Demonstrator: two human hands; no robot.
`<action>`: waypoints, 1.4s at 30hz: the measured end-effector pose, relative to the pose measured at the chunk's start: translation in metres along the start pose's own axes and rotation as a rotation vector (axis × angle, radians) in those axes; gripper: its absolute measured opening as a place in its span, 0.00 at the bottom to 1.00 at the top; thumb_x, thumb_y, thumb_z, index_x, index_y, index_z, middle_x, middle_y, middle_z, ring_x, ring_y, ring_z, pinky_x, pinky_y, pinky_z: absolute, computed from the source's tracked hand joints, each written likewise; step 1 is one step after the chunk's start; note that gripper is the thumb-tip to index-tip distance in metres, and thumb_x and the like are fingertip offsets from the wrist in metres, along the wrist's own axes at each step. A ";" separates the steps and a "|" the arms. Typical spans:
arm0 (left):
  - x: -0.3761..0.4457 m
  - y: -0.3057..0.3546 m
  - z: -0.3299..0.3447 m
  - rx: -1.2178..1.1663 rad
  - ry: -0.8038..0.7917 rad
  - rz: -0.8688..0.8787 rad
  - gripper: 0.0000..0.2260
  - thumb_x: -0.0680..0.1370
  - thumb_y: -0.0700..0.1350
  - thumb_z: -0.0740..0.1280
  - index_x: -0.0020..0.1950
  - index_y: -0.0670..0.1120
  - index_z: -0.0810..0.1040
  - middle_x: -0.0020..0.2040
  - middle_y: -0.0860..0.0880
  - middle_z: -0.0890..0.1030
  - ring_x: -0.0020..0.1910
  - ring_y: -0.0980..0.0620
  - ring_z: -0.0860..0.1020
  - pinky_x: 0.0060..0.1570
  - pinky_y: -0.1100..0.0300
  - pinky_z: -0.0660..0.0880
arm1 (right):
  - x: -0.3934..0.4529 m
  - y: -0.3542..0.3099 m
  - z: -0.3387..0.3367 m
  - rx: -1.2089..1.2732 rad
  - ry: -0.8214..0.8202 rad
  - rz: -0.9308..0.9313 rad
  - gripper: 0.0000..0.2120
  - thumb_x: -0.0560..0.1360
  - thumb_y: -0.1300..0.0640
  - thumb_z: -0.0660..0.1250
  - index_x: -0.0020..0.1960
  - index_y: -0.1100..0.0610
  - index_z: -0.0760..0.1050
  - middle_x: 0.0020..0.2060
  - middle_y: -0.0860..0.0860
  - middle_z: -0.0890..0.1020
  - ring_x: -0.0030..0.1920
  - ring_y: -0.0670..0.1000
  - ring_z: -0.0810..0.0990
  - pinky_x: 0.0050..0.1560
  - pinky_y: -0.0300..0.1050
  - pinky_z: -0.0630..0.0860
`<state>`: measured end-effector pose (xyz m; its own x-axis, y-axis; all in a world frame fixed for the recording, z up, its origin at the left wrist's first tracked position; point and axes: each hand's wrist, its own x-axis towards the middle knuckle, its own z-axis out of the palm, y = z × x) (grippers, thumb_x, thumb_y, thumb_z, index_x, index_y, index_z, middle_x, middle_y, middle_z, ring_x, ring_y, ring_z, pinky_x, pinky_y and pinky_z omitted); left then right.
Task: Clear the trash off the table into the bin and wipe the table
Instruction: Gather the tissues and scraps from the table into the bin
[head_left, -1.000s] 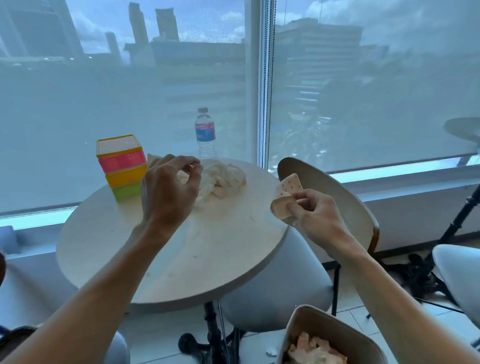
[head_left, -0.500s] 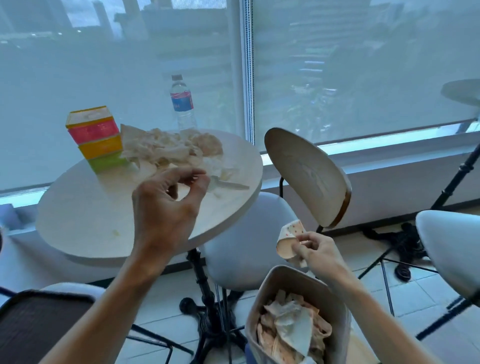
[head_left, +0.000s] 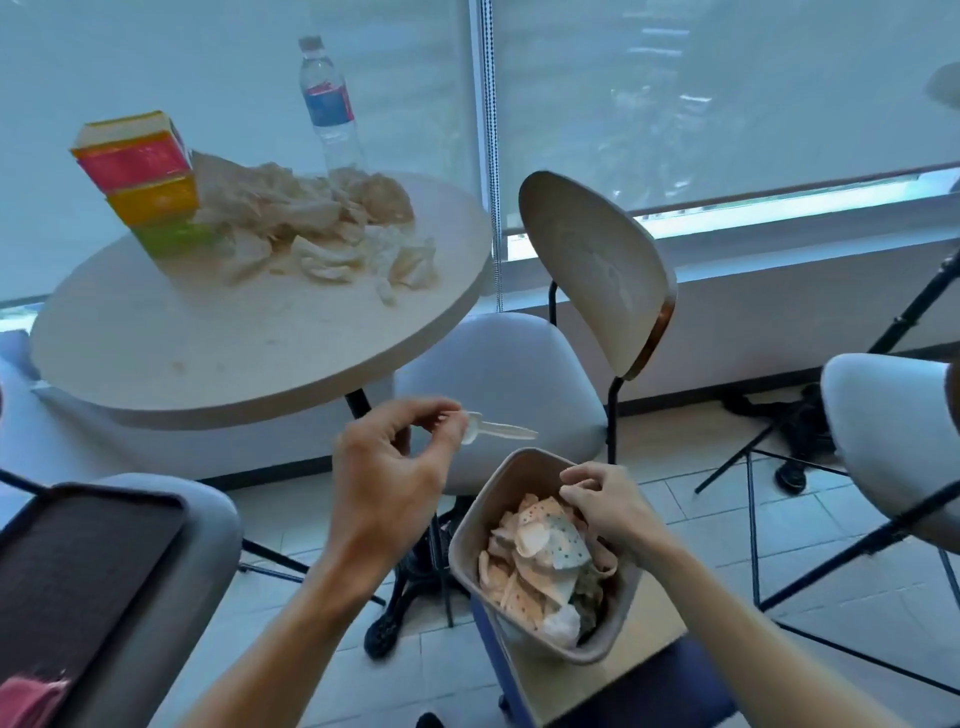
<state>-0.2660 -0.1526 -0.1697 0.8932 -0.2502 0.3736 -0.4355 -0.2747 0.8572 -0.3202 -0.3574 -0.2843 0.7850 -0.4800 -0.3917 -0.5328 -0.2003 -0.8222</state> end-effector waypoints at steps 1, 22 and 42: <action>-0.006 -0.006 0.007 0.015 -0.026 -0.035 0.07 0.73 0.44 0.74 0.42 0.56 0.83 0.37 0.59 0.83 0.32 0.58 0.76 0.34 0.63 0.75 | 0.000 -0.003 -0.004 0.011 0.007 -0.009 0.06 0.77 0.58 0.68 0.53 0.52 0.79 0.45 0.49 0.80 0.48 0.48 0.80 0.47 0.42 0.77; 0.055 0.022 -0.048 0.244 -0.098 0.213 0.06 0.73 0.45 0.74 0.48 0.54 0.84 0.47 0.59 0.79 0.38 0.55 0.76 0.36 0.70 0.69 | -0.019 -0.156 -0.017 0.162 -0.012 -0.417 0.04 0.78 0.58 0.66 0.50 0.52 0.80 0.41 0.52 0.78 0.40 0.48 0.76 0.42 0.41 0.73; 0.201 -0.032 -0.139 0.534 -0.152 0.119 0.13 0.73 0.51 0.72 0.57 0.55 0.81 0.53 0.53 0.81 0.38 0.56 0.73 0.48 0.58 0.74 | 0.063 -0.296 0.055 -0.582 0.216 -0.562 0.14 0.75 0.56 0.63 0.58 0.51 0.80 0.57 0.55 0.82 0.60 0.57 0.77 0.59 0.46 0.73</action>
<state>-0.0567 -0.0656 -0.0724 0.8256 -0.4284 0.3672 -0.5636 -0.6579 0.4996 -0.0958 -0.2813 -0.0881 0.9360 -0.3185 0.1496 -0.2050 -0.8390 -0.5040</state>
